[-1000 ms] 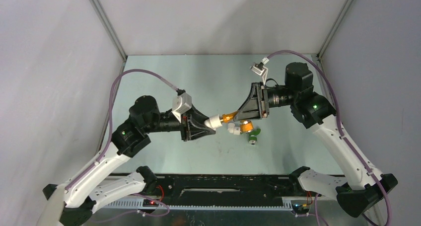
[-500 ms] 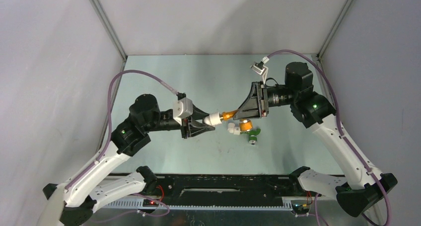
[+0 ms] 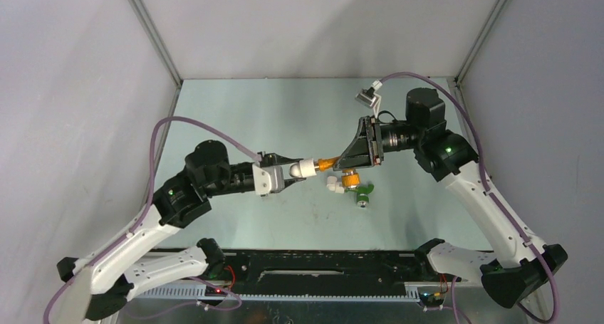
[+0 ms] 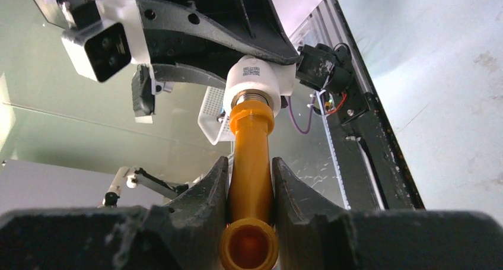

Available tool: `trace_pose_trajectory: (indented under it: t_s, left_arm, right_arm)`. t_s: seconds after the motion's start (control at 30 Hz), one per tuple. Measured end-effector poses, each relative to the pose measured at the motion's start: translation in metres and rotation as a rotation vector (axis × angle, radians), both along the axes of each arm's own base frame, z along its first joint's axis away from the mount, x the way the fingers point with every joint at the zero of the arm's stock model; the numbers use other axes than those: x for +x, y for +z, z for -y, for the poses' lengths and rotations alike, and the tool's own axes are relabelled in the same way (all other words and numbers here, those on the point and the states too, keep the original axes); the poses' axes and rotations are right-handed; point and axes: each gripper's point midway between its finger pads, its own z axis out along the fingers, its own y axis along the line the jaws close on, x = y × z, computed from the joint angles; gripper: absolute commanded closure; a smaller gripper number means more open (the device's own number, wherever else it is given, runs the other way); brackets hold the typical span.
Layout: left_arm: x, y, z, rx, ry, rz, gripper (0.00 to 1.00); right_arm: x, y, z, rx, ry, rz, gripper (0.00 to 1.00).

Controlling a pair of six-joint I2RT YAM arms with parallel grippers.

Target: Install the water faucets

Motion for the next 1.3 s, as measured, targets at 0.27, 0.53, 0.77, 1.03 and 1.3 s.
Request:
trace_pose_trajectory:
  t_s: [0.27, 0.53, 0.77, 1.03, 1.3]
  left_arm:
    - [0.005, 0.007, -0.002, 0.067, 0.06, 0.239, 1.0]
    - [0.004, 0.022, -0.005, 0.147, 0.12, 0.53, 1.0]
    - [0.0, 0.044, -0.006, 0.204, 0.17, 0.796, 1.0]
    - [0.003, 0.063, -0.007, 0.33, 0.282, 1.094, 1.0]
    - [0.007, 0.078, -0.008, 0.498, 0.345, 1.245, 1.0]
  right_arm:
    - [0.0, 0.005, -0.001, 0.018, 0.008, -0.078, 1.0]
    - [-0.002, 0.013, -0.001, 0.049, 0.034, -0.137, 1.0]
    - [-0.007, 0.026, -0.001, 0.081, 0.071, -0.143, 1.0]
    - [-0.006, 0.037, 0.0, 0.114, 0.092, -0.13, 1.0]
    - [-0.006, 0.039, 0.001, 0.116, 0.103, -0.144, 1.0]
